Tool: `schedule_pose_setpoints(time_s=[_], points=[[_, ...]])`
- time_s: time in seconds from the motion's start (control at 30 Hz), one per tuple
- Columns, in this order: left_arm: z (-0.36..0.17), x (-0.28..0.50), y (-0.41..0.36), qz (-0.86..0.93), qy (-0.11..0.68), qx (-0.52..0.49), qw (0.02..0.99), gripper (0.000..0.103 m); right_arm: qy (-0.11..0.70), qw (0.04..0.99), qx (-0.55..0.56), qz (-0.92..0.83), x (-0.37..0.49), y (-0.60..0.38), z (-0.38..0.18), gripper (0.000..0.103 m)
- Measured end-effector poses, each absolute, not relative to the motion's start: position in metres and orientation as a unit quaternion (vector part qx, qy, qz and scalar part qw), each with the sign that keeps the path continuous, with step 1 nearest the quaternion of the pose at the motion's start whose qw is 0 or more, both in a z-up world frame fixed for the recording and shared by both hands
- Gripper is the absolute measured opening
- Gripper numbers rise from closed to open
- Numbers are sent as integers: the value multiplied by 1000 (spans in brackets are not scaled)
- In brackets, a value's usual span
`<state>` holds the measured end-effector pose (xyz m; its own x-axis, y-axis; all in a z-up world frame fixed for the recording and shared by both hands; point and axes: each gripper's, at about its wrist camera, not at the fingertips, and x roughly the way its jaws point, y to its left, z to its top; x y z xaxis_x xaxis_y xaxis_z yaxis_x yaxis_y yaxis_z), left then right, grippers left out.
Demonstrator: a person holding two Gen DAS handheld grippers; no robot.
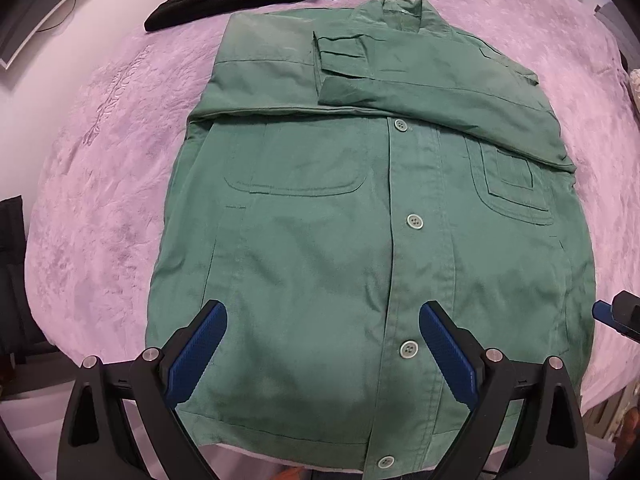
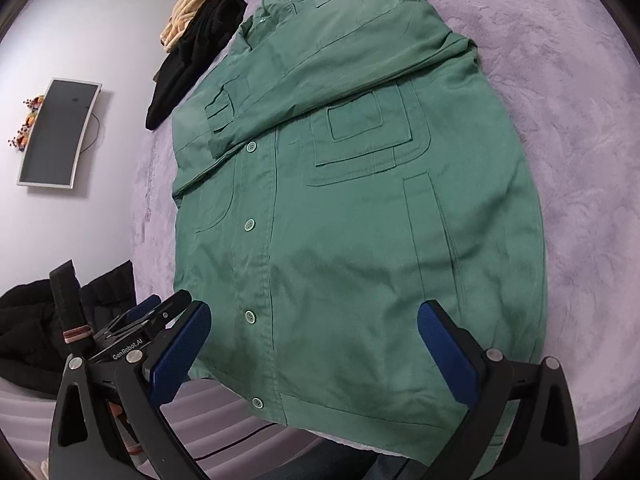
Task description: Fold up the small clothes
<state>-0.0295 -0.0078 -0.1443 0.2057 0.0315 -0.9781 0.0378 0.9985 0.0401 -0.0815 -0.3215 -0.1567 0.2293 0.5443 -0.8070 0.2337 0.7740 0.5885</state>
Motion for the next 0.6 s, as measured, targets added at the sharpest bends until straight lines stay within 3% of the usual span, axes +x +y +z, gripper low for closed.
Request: schedule_pose_setpoints(time_s=[0.6], points=[[-171,-102,93,1,654,-19,756,97,613,677,406,35,-168,-316,-183,103]])
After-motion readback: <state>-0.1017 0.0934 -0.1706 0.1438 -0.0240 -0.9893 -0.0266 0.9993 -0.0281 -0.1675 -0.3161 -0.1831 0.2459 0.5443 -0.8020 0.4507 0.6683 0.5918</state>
